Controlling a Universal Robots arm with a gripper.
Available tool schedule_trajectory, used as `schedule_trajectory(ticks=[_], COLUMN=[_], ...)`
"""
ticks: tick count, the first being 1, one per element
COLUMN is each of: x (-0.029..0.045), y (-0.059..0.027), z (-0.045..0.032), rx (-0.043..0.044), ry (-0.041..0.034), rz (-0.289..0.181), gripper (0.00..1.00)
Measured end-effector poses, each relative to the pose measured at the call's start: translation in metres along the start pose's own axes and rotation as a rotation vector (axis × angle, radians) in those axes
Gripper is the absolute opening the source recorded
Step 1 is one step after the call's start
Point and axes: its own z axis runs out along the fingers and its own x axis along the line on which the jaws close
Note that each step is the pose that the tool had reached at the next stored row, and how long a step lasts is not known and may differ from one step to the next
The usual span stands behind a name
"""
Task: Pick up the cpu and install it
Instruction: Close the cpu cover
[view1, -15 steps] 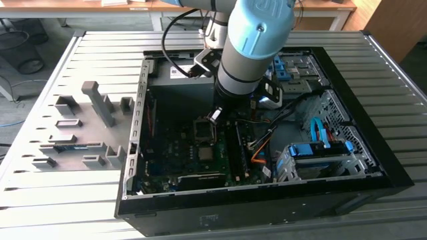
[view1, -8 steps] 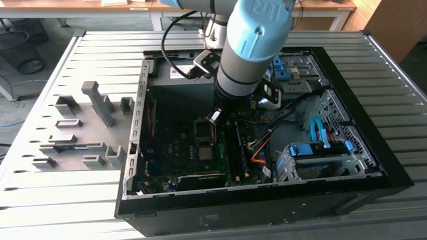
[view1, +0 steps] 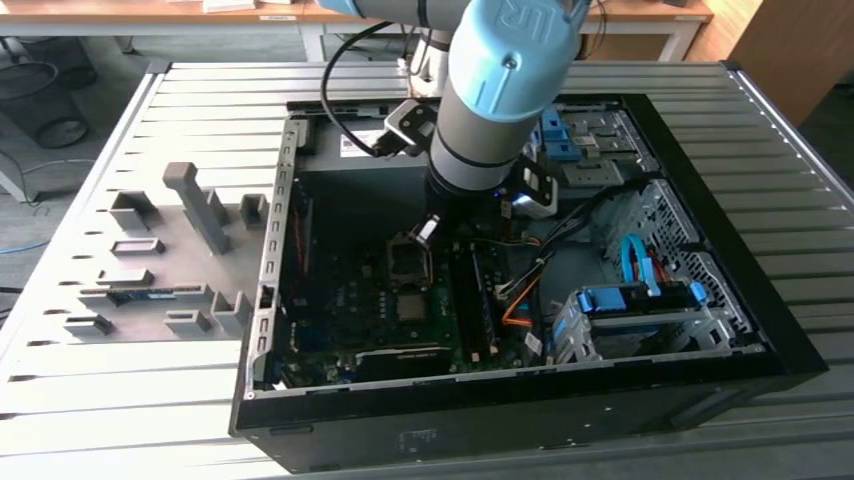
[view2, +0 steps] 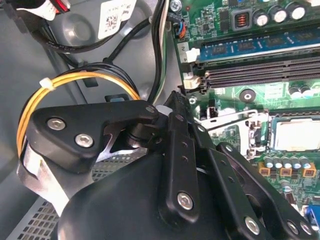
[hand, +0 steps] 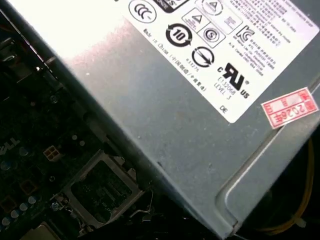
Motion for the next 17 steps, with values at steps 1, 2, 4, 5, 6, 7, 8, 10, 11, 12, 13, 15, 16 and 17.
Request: schedule_trajectory(ticks=[1,2,4,5,6,7,8,10,11,12,13,15,16,17], x=[-0.0002,-0.0002,0.0002,0.0006,0.0010,0.0013,0.0015,0.0017,0.0018,0.0019,0.0023,0.0031,0.0037,0.0042], y=[0.0002,0.0006,0.0014,0.0018,0.0022,0.0026,0.0028,0.0029,0.0029,0.0029,0.0031,0.0037,0.0044,0.0050], z=[0.0009,0.0017,0.0033,0.0041,0.0048,0.0054,0.0061,0.0071,0.0075,0.0080,0.0084,0.0091,0.0092,0.0093], rx=[0.0000,0.0000,-0.0001,0.0000,0.0000,0.0000,0.0000,0.0000,0.0000,0.0000,0.0000,0.0000,0.0000,0.0001], ry=[-0.0001,-0.0001,-0.0002,-0.0001,-0.0001,-0.0001,-0.0001,0.0000,0.0000,0.0000,0.0000,0.0000,0.0001,-0.0001], rz=[0.000,0.000,0.000,0.000,0.000,0.000,0.000,0.000,0.000,0.000,0.000,0.000,0.000,0.000], gripper=[0.10,0.10,0.10,0.10,0.10,0.10,0.10,0.10,0.10,0.10,0.10,0.10,0.10,0.10])
